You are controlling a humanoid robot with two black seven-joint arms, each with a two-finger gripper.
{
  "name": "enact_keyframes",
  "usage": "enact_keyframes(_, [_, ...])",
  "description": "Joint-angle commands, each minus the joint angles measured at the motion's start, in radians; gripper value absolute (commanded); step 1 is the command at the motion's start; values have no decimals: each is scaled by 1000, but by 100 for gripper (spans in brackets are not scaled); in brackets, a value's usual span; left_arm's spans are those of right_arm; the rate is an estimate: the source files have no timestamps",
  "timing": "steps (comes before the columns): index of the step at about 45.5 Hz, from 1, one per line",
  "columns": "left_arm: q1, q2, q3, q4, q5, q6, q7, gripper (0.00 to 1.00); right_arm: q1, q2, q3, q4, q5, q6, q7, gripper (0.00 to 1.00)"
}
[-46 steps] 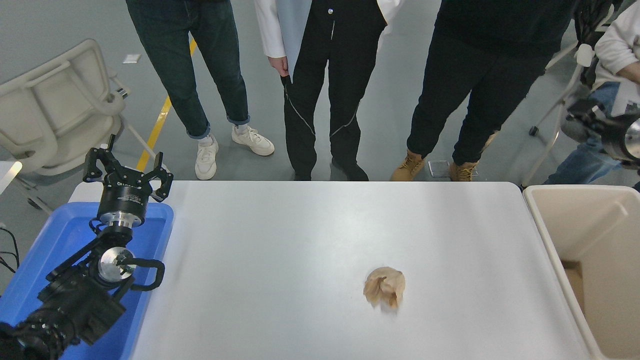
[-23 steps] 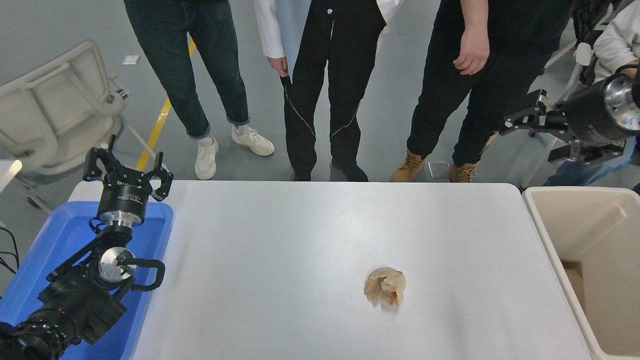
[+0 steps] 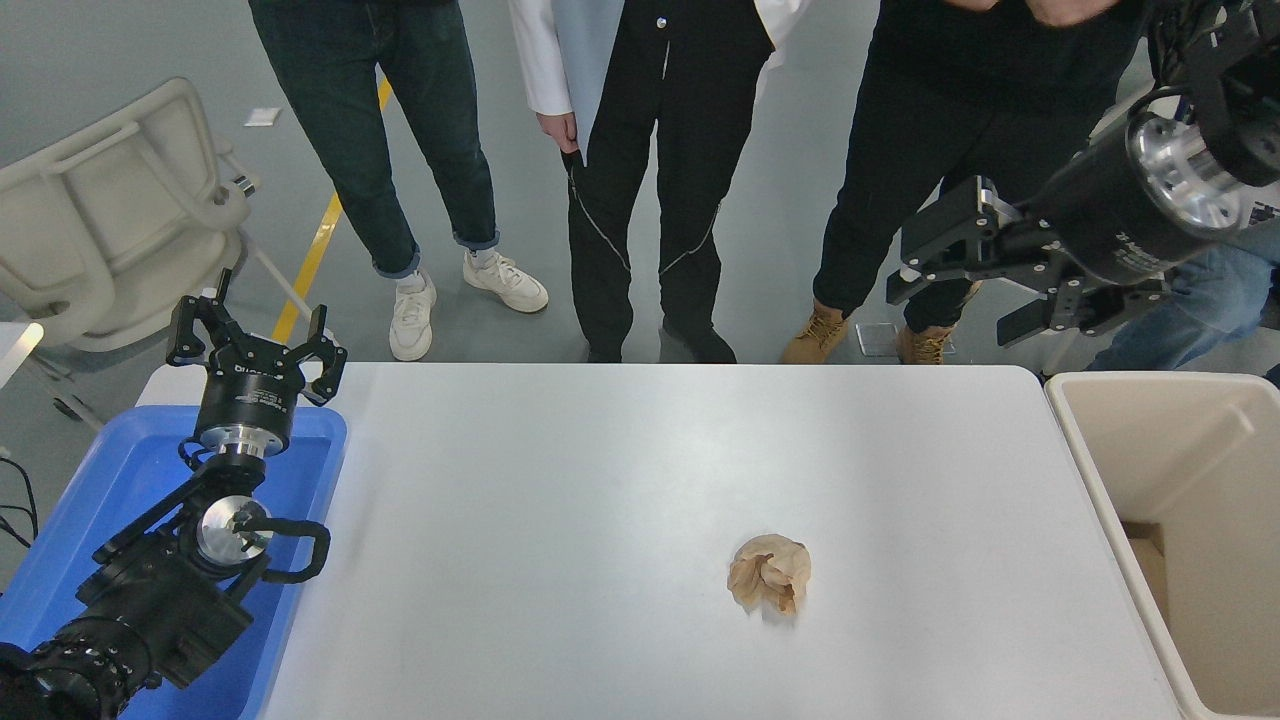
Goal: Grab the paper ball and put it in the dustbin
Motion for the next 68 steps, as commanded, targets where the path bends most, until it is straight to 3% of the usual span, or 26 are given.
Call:
enact_keyframes(1, [0, 0, 0, 1, 0, 0, 0, 99, 36, 34, 19, 11, 6, 18, 0, 100])
enact_keyframes(22, [0, 0, 0, 1, 0, 0, 0, 99, -87, 99, 48, -10, 6, 18, -1, 100])
enact_keyframes(35, [0, 0, 1, 1, 0, 0, 0, 99, -327, 243, 48, -47, -6, -201, -9, 100])
enact_keyframes(53, [0, 0, 2, 1, 0, 0, 0, 99, -694, 462, 74, -293, 7, -343, -9, 100])
enact_keyframes(68, [0, 0, 0, -1, 0, 0, 0, 99, -959, 462, 90, -515, 4, -375, -9, 100])
